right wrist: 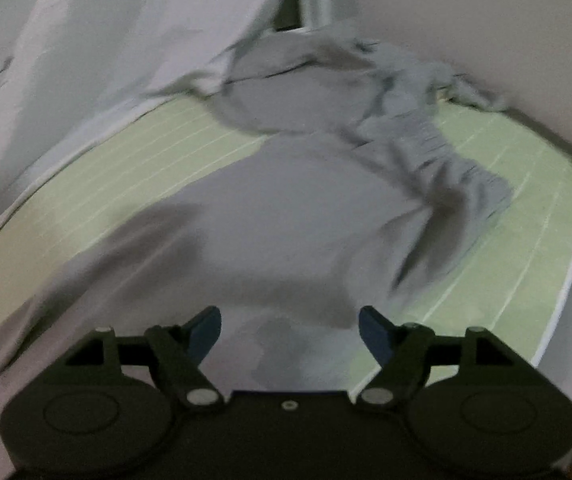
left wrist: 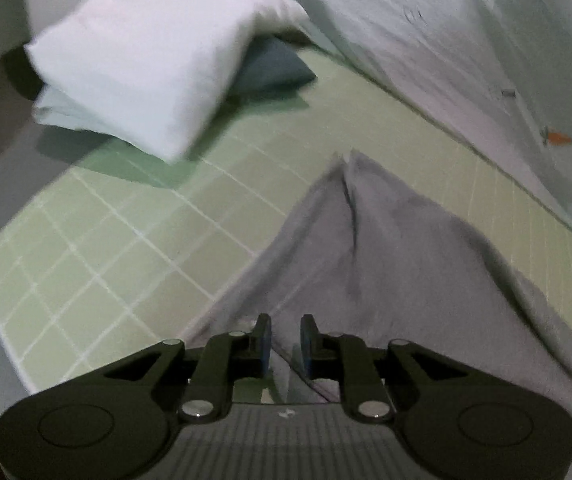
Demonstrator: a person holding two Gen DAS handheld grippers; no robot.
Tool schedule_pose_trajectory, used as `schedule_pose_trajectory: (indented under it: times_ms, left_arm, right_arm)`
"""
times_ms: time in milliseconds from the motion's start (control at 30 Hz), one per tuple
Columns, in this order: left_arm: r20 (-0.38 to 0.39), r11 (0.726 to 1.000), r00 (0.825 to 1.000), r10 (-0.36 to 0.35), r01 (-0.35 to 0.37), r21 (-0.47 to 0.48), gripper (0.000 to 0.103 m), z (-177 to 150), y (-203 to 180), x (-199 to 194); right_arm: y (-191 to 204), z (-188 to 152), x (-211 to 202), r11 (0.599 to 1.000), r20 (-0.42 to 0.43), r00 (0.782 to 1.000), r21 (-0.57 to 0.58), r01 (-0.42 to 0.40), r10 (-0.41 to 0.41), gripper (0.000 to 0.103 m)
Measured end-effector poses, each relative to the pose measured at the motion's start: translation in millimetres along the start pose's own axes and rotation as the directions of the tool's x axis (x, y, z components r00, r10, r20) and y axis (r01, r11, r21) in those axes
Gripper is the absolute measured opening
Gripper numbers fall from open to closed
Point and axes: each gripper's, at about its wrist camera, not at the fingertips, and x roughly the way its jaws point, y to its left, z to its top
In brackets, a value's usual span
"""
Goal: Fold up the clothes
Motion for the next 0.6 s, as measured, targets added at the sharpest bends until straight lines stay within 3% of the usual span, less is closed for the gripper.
schedule_pose_trajectory:
  times_ms: [133, 300, 367, 467, 600]
  left_arm:
    - [-0.021, 0.999, 1.0, 0.021, -0.02, 0.04, 0.035, 1, 5, 14]
    - [-0.019, 0.998, 1.0, -0.022, 0.023, 0.054, 0.037, 0, 17, 18]
    - [-0.006, 0.997, 0.999, -0.041, 0.041, 0.06, 0.035, -1, 18, 18]
    - [0.008, 0.995, 0.999, -0.053, 0.052, 0.08, 0.02, -3, 15, 15]
    - [0.021, 0.992, 0.997, -0.078, 0.075, 0.1, 0.013, -3, 16, 11]
  right_arm:
    - [25, -30, -19, 0.998, -0.015, 0.999, -0.059, -0.032, 0.031, 0.078]
    - [39, -64, -39, 0.991, -0.05, 0.997, -0.119, -0.056, 0.05, 0.08]
    - [41, -74, -45, 0.99, -0.064, 0.997, -0.13, -0.055, 0.047, 0.08]
    - [44, -87, -52, 0.988, -0.081, 0.996, -0.147, -0.051, 0.039, 0.08]
    - [48, -97, -57, 0.986, -0.098, 0.994, -0.156, -0.053, 0.038, 0.08]
